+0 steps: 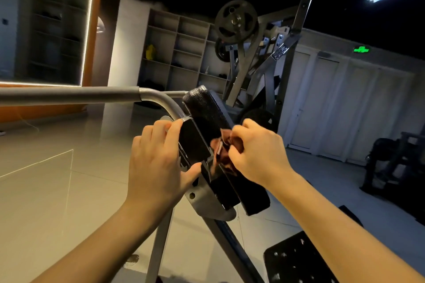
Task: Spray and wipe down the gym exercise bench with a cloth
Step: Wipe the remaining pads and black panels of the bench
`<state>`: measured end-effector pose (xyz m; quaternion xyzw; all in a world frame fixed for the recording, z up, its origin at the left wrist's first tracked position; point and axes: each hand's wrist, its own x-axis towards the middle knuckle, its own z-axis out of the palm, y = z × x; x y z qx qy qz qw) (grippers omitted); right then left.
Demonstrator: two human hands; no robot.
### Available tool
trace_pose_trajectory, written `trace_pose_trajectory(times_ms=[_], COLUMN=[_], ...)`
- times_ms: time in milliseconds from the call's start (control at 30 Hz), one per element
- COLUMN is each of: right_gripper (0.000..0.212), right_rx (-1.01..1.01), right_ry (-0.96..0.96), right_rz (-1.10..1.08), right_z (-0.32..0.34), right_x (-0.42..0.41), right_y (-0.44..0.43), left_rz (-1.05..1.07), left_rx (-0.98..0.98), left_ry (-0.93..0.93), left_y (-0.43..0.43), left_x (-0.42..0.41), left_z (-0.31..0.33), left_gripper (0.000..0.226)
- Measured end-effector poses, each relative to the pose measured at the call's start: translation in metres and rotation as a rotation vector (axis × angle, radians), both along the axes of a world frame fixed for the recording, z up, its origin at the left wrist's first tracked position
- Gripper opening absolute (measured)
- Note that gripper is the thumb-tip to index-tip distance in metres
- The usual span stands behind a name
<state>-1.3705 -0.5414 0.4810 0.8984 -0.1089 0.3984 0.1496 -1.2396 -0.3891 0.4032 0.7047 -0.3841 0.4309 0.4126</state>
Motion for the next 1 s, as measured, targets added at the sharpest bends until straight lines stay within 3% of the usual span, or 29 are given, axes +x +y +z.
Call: trace_pose_trajectory(times_ms=[200,433,600,767,900,1000], right_gripper=[0.029,0.018,0.018,0.019,0.011,0.012], right_rx=[-0.012,-0.087,-0.062,-0.009,0.079,0.064], right_ry=[-0.278,-0.077,-0.224,-0.051,0.207,0.026], right_rz=[0.125,0.02,0.095,0.067,-0.175,-0.115], right_z=[0.042,0.026,0.047,0.029,0.009,0.024], right_x=[0.047,0.041,0.052,0.046,0.001,0.01], right_y=[0.024,0.015,0.025,0.017,0.009,0.011], left_rz=[0.011,0.021,0.017,0.031,0.01,-0.003], left_rx=[0.013,0.014,0.009,0.034,0.003,-0.001], left_ry=[-0.01,-0.018,-0.014,-0.023,0.0,-0.005], left_y=[0.002,0.001,0.0,0.003,-0.001,0.0], left_x=[0.001,0.003,0.004,0.007,0.003,0.001], left_z=[0.0,-0.001,-0.002,-0.001,-0.002,-0.001], left_gripper=[0.081,0.083,0.083,0.084,0.083,0.082])
